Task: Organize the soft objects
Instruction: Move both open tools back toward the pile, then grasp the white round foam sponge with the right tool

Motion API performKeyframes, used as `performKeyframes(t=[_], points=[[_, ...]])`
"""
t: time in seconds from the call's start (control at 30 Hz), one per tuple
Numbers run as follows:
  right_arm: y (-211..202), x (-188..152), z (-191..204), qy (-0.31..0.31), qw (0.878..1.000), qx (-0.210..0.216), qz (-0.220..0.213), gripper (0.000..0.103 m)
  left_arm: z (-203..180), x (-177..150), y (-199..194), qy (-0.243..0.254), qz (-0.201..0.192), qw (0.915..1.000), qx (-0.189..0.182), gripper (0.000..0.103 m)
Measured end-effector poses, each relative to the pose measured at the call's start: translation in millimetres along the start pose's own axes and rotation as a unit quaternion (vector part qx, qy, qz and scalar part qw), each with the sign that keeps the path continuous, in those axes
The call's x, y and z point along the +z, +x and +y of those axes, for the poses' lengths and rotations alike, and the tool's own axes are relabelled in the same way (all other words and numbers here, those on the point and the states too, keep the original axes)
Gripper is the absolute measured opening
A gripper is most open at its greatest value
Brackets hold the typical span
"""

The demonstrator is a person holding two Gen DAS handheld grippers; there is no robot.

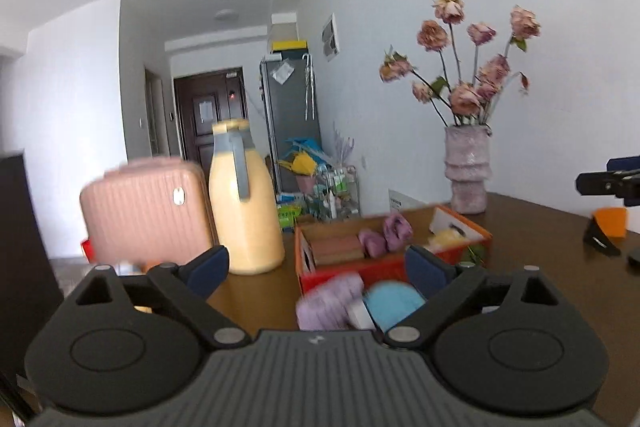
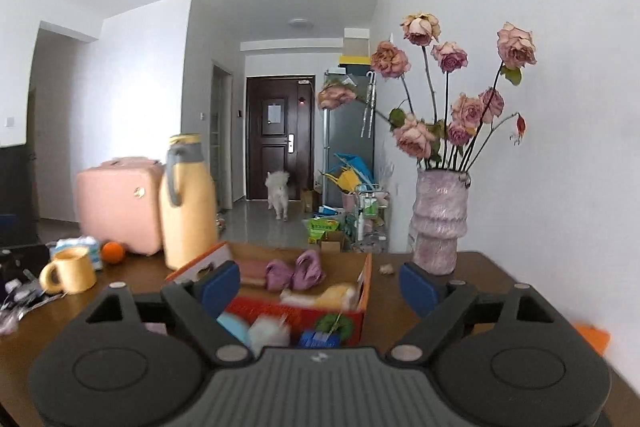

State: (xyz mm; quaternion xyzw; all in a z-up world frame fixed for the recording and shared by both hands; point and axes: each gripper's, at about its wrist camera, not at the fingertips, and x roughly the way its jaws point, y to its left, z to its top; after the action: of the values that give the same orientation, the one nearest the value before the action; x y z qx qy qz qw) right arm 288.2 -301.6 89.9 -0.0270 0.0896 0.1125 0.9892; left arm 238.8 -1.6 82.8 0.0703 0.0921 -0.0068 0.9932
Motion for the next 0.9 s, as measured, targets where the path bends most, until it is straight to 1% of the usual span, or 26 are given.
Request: performKeyframes(t=[0.03, 0.1, 0.2, 0.27, 0.33, 0.4, 0.43, 0.53, 0.6, 0.7, 0.9], points=[[-8.9, -9.5, 4.5, 0.000, 1.000, -0.002, -0.001, 0.087, -3.7, -9.6, -9.5, -0.005, 0.005, 1.0000, -0.004, 0.097], [-28.7, -32.2, 14.5, 0.002, 1.000, 0.001, 0.001, 0.092, -7.3, -28.9, -28.6, -0.018, 0.015, 0.9997, -0.010, 0.098], [-48.6, -66.9, 26.4, 0.016, 1.000, 0.019, 0.018, 0.093, -9.7, -51.8, -47.8, -0.044, 0.043, 0.9979, -0.021, 0.098], [-55.0, -89.0, 33.5, 0.020, 0.999, 0.029, 0.033, 0.094, -9.8, -63.1, -54.6, -0.037, 0.059, 0.9970, -0.034, 0.098], [-57.8, -110.9, 42.2, -0.008, 0.998, 0.038, 0.050, 0.094, -12.5, -73.2, -60.7, -0.020, 0.069, 0.9967, -0.038, 0.098], [-56.5, -125.9, 49.4, -0.036, 0.997, 0.025, 0.069, 0.094, -14.0, -81.4, -62.1, -0.018, 0.082, 0.9958, -0.037, 0.098], [-56.8, -129.9, 52.2, -0.041, 0.996, 0.023, 0.073, 0.094, -13.8, -84.2, -60.4, -0.024, 0.088, 0.9951, -0.037, 0.098], [-55.1, -133.0, 53.7, -0.031, 0.995, 0.044, 0.080, 0.094, -14.6, -90.5, -53.3, -0.040, 0.100, 0.9936, -0.034, 0.098], [-51.6, -132.5, 54.1, -0.024, 0.995, 0.059, 0.082, 0.094, -16.2, -91.9, -47.1, -0.039, 0.106, 0.9930, -0.034, 0.098], [-45.2, -135.1, 57.4, -0.023, 0.994, 0.065, 0.087, 0.094, -17.5, -93.7, -37.2, -0.039, 0.114, 0.9921, -0.034, 0.098], [-19.6, -134.9, 73.7, -0.026, 0.988, 0.102, 0.117, 0.093, -9.5, -97.5, -13.2, -0.062, 0.130, 0.9893, -0.028, 0.098]])
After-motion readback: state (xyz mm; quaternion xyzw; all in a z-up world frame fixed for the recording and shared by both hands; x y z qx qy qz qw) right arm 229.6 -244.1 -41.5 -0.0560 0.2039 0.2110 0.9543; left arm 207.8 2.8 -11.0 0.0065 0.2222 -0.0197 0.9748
